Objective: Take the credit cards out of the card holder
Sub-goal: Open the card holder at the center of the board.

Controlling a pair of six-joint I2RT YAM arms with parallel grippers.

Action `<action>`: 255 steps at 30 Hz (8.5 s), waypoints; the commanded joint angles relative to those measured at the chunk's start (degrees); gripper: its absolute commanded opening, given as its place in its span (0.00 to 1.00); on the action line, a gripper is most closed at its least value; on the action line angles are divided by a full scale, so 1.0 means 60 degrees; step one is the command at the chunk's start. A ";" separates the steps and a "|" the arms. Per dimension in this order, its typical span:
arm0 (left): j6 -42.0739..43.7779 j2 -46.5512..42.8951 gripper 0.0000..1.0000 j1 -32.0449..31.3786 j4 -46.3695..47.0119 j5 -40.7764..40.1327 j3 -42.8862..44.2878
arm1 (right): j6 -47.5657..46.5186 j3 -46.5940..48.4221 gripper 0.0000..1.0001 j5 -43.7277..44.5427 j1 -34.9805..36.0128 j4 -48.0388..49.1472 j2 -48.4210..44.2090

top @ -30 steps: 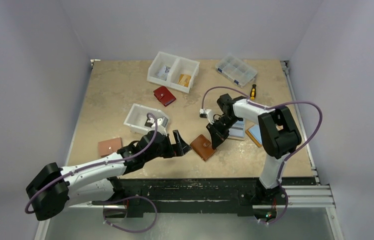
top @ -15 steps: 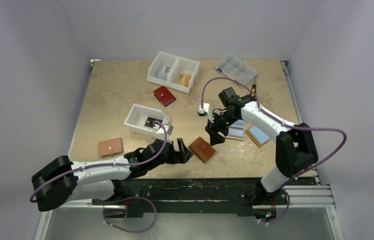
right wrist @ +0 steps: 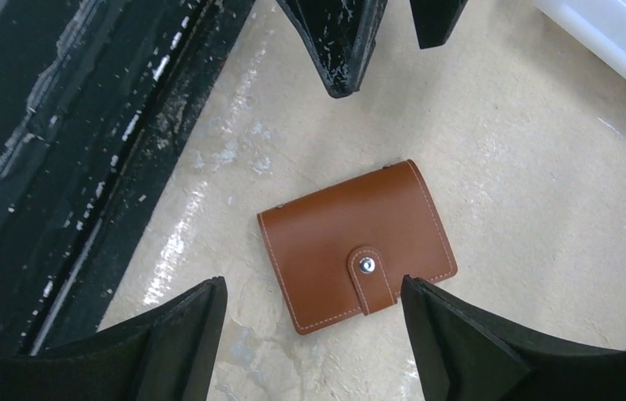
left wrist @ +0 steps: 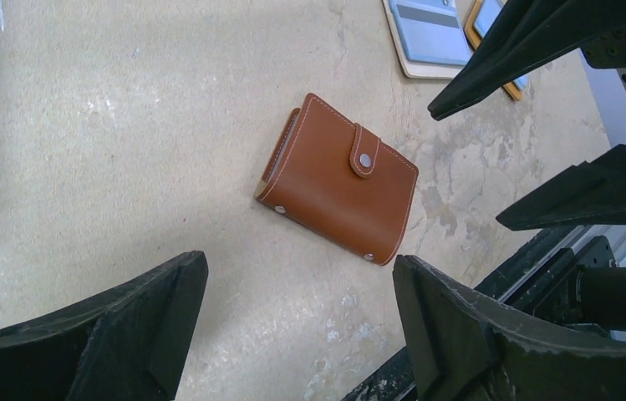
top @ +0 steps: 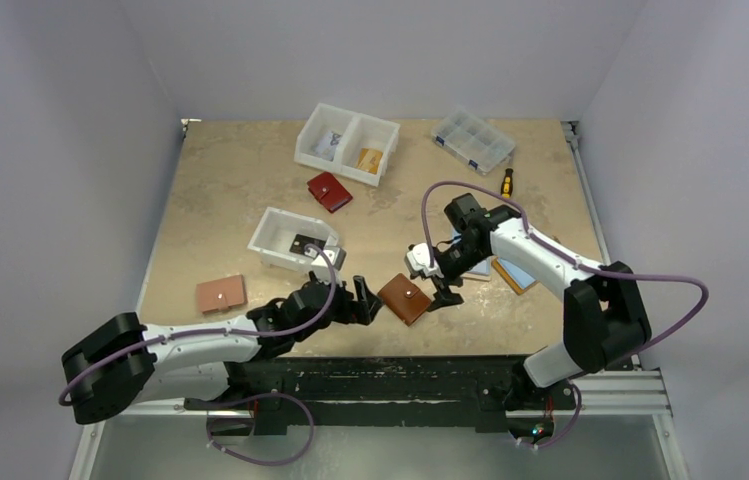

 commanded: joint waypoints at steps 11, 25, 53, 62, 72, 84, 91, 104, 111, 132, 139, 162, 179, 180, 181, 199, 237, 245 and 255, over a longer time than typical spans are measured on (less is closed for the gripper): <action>0.1228 0.2441 0.74 0.0729 0.2382 0.1834 0.0707 | 0.1103 -0.0805 0.75 0.0847 0.0118 0.2365 -0.0446; 0.1231 0.4895 0.53 0.1753 0.3148 0.3873 0.1793 | 0.1487 -0.0734 0.71 0.1052 0.0381 0.2966 0.0303; 0.2258 0.5297 0.59 0.1919 0.2487 0.4014 0.2886 | 0.2000 -0.1487 0.49 0.2652 0.1173 0.3987 0.0835; 0.2255 0.5966 0.55 0.1914 0.2463 0.4290 0.3028 | 0.2091 -0.1481 0.28 0.2784 0.1255 0.3898 0.0967; 0.2191 0.5870 0.00 0.1947 0.2020 0.4193 0.2778 | 0.2323 -0.1429 0.04 0.2268 0.1230 0.3729 0.0567; 0.2094 0.4669 0.00 0.2003 0.1755 0.3360 0.1899 | 0.2390 -0.1611 0.00 0.1750 0.0373 0.3200 -0.0485; 0.2098 0.3932 0.00 0.2037 0.1173 0.3025 0.1808 | 0.2912 -0.2072 0.12 0.2836 0.0007 0.3576 -0.0377; 0.1116 0.2187 0.35 0.2020 -0.0370 0.2521 0.2484 | 0.5631 -0.1192 0.53 0.2085 -0.0104 0.3298 0.0009; -0.1035 0.1029 0.52 0.1860 -0.0448 0.2470 0.2026 | 0.7427 -0.0759 0.32 0.2079 -0.0493 0.3585 0.0538; -0.0566 0.7307 0.61 -0.3153 -0.8140 -0.3774 0.9692 | 1.0166 -0.0329 0.34 0.0589 -0.2243 0.4293 0.1317; -0.0702 0.8751 0.63 -0.3163 -0.9110 -0.3822 1.1121 | 1.0247 -0.0440 0.34 0.0489 -0.2797 0.4482 0.1429; -0.1773 0.9545 0.07 -0.3149 -1.1009 -0.5428 1.1975 | 0.9843 -0.0469 0.34 0.0421 -0.2912 0.4258 0.1431; -0.0705 0.1720 0.00 -0.1770 -0.2117 -0.2010 0.3096 | 0.5736 -0.0409 0.54 -0.0995 -0.1590 0.2603 -0.0006; -0.0952 0.1325 0.00 -0.1726 -0.1977 -0.2044 0.2663 | 0.5270 -0.0398 0.57 -0.0985 -0.1315 0.2557 -0.0084; -0.1217 0.0991 0.00 -0.1707 -0.1844 -0.2087 0.2222 | 0.4969 -0.0404 0.60 -0.1003 -0.1075 0.2575 -0.0145; -0.3473 -0.2285 0.00 -0.1669 -0.1243 -0.2283 -0.0962 | 0.5491 -0.0194 0.71 0.1203 0.3109 0.6310 0.1631; -0.4953 -0.2753 0.00 -0.1658 -0.3929 -0.3548 -0.1029 | 0.7171 -0.1788 0.00 0.3138 0.2124 0.7105 -0.0788; -0.6117 -0.1181 0.00 -0.1531 -0.5398 -0.3492 -0.0467 | 0.7193 -0.2622 0.00 0.4205 0.1964 0.7303 -0.0640; -0.5506 -0.1006 0.15 -0.1449 -0.6111 -0.3150 0.0340 | 0.7368 -0.2136 0.11 0.3758 0.1964 0.6546 -0.0014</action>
